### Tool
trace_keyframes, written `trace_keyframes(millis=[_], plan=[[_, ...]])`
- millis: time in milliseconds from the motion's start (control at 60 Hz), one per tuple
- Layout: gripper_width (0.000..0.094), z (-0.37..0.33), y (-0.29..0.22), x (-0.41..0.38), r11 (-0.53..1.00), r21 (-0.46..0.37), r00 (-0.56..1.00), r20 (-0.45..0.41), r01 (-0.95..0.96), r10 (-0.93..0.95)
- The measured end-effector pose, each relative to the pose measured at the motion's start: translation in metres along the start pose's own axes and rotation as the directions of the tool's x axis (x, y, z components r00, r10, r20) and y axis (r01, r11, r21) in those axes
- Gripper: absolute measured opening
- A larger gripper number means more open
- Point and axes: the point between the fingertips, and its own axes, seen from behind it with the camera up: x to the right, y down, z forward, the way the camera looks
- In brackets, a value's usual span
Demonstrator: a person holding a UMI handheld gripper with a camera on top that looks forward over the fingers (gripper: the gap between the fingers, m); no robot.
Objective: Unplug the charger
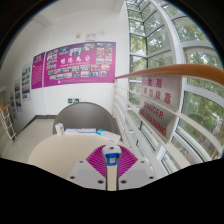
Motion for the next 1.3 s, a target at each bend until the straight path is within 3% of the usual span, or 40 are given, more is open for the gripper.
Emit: trace_keyframes(millis=[100, 167, 250, 450, 600, 717, 967, 1300], plan=[[0.0126, 0.012, 0.1, 0.02, 0.974, -0.228, 1.0, 0.009, -0.001, 0.003], [0.0137, 0.016, 0.154, 0.025, 0.943, -0.332, 1.0, 0.013, -0.011, 0.016], [0.0166, 0.015, 0.189, 0.024, 0.916, -0.4, 0.999, 0.028, -0.017, 0.031], [0.0296, 0.034, 0.199, 0.017, 0.924, -0.384, 0.998, 0.051, -0.002, 0.023], [0.0656, 0.039, 0.188, 0.017, 0.931, -0.364, 0.998, 0.065, 0.008, 0.017], [0.0869, 0.031, 0.167, 0.02, 0.948, -0.314, 0.997, 0.07, 0.053, -0.032], [0.0859, -0.053, 0.116, 0.015, 0.969, -0.244, 0.999, 0.038, 0.04, -0.032], [0.0857, -0.227, 0.091, -0.009, 0.971, -0.234, 0.998, -0.042, 0.039, -0.05]])
